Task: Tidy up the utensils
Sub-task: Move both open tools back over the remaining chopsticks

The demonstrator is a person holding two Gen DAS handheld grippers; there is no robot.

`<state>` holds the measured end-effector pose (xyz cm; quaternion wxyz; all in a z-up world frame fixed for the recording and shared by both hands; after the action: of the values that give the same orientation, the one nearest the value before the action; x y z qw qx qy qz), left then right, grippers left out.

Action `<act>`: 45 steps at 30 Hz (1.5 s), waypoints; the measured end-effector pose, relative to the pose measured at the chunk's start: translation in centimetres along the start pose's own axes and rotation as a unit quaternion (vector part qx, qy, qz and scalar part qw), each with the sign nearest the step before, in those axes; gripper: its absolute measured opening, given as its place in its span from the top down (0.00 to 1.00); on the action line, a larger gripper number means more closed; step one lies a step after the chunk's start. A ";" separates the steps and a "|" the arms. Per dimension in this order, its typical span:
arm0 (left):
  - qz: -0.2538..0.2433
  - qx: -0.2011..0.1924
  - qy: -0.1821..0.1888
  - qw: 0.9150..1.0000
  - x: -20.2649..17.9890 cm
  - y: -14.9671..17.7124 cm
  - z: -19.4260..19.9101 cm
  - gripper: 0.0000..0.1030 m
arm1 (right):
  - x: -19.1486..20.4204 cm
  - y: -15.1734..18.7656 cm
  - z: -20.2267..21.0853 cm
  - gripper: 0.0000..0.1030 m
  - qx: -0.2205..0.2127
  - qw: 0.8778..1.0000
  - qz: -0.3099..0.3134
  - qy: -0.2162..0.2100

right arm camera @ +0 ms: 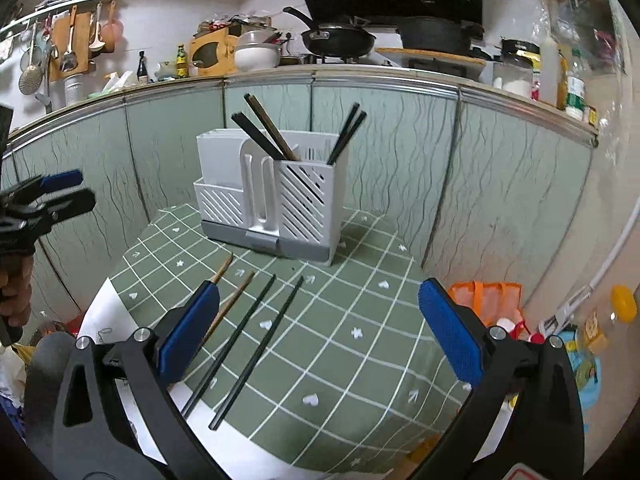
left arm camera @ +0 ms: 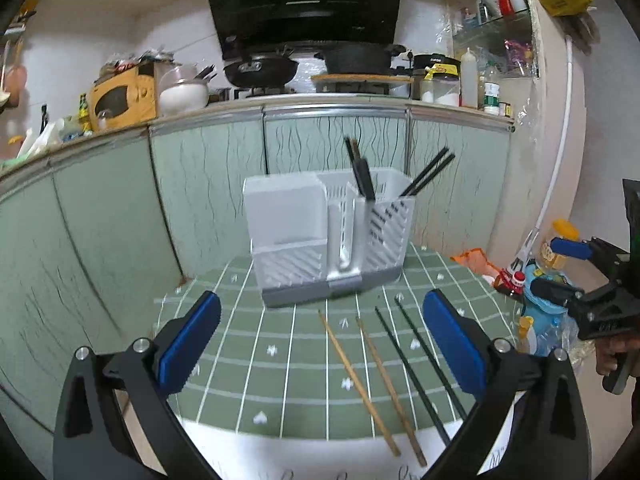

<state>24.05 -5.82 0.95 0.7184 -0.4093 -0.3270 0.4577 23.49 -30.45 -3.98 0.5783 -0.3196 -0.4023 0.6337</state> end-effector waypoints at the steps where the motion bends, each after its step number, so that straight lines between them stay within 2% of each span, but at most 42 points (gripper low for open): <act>1: 0.005 0.003 -0.001 1.000 0.1 0.7 0.1 0.04 | -0.1 0.5 0.1 0.07 0.001 1.000 -0.003 0.002; 12: 0.034 0.027 -0.034 0.999 1.4 7.0 0.1 0.04 | -0.1 4.2 0.4 0.07 0.006 1.000 -0.014 0.020; 19: 0.037 0.040 -0.050 0.997 1.1 9.7 -0.3 0.04 | 0.4 6.5 -0.1 0.07 0.016 0.999 -0.018 0.032; 33: 0.024 0.061 -0.053 0.996 -1.5 12.6 -1.8 0.04 | 1.7 10.6 -2.4 0.07 0.061 0.997 -0.027 0.037; 45: 0.024 0.085 -0.034 0.996 -3.0 14.1 -3.6 0.04 | 3.3 13.1 -4.5 0.15 0.099 0.994 -0.035 0.028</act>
<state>20.49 -6.20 -13.50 0.7277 -0.3387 -0.3017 0.5145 20.74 -26.61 -17.37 0.6403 -0.2640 -0.3317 0.6406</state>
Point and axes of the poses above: each gripper's, at about its wrist camera, not at the fingertips, and z roughly against the way its jaws point, x to its left, y to its underside, the point moved 8 cm from there along -z, roughly the way its jaws point, and after that the axes turned 5 degrees about -z, right-handed, at the moved point
